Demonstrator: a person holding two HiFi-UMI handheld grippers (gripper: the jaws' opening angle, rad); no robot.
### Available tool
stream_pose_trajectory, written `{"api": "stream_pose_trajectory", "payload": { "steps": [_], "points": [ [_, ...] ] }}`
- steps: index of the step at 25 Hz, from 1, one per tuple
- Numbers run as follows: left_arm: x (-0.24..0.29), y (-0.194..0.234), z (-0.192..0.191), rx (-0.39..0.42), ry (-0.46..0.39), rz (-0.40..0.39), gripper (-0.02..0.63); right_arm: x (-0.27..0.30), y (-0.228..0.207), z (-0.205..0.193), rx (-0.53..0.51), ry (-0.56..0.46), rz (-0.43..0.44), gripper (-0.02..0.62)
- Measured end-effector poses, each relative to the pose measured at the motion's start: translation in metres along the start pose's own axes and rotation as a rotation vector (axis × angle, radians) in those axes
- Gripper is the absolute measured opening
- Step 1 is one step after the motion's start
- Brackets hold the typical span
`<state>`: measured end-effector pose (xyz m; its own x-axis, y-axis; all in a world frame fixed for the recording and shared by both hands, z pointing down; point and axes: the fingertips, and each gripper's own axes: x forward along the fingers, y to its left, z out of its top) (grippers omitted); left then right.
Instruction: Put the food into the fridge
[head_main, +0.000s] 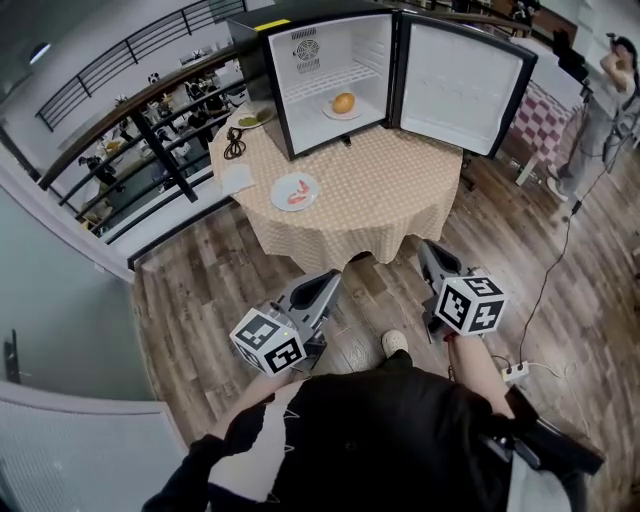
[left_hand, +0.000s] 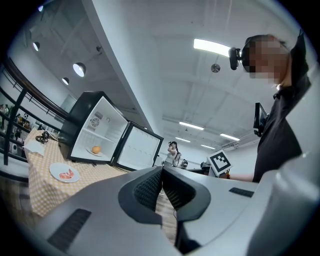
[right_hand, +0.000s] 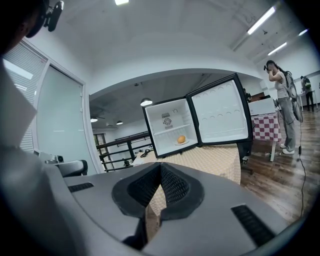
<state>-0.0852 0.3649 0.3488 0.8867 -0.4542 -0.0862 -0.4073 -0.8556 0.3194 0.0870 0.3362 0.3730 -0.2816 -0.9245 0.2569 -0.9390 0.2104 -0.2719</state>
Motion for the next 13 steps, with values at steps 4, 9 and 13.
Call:
{"api": "stream_pose_trajectory", "payload": {
  "steps": [4,9,13],
  "points": [
    [0.006,0.003,0.006,0.008,-0.016,0.013,0.014,0.004,-0.001,0.006,-0.015,0.003,0.016,0.015],
    [0.017,0.004,0.014,0.008,-0.033,0.022,0.014,0.006,-0.010,0.020,-0.025,-0.008,0.020,0.015],
    [0.025,0.003,0.014,0.011,-0.030,0.018,0.014,0.006,-0.015,0.023,-0.027,-0.004,0.022,0.015]
  ]
}}
